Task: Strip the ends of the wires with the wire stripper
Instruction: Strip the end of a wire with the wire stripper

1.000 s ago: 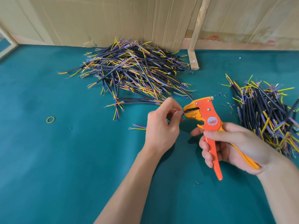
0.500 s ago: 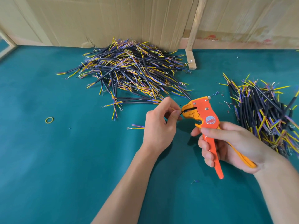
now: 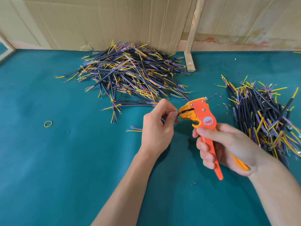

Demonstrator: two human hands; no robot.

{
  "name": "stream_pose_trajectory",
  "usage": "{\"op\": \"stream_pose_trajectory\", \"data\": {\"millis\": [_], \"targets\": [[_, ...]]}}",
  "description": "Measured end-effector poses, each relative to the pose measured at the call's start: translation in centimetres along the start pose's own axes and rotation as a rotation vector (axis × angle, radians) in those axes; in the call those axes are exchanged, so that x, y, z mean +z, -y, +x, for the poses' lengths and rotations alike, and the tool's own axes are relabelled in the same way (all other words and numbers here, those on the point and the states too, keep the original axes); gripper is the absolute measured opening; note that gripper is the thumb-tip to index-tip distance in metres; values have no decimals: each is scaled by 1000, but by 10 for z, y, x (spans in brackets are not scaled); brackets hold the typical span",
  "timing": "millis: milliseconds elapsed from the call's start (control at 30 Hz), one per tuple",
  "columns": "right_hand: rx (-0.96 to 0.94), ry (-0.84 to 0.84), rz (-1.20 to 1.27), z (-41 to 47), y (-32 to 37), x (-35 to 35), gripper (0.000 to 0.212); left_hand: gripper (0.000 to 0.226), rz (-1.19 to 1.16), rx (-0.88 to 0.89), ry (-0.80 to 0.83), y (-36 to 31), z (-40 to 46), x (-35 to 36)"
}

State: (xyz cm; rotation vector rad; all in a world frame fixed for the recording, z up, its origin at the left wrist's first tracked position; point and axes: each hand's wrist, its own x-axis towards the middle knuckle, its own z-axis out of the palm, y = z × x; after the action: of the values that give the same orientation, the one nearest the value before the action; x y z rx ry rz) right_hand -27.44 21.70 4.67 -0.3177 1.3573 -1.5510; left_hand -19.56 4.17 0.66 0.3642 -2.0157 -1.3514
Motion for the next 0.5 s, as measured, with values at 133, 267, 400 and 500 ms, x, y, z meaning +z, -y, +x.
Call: {"op": "stream_pose_trajectory", "data": {"millis": [133, 267, 400, 500], "targets": [[-51, -52, 41, 4, -4, 1, 25, 23, -33, -3, -16, -1, 2, 1], [-58, 34, 83, 4, -3, -2, 38, 17, -25, 3, -29, -1, 0, 3], [-89, 20, 162, 7, 0, -10, 35, 12, -17, -7, -67, -1, 1, 4], [-92, 19, 179, 10, -1, -14, 46, 10, -1, -9, -69, -1, 1, 4]]}}
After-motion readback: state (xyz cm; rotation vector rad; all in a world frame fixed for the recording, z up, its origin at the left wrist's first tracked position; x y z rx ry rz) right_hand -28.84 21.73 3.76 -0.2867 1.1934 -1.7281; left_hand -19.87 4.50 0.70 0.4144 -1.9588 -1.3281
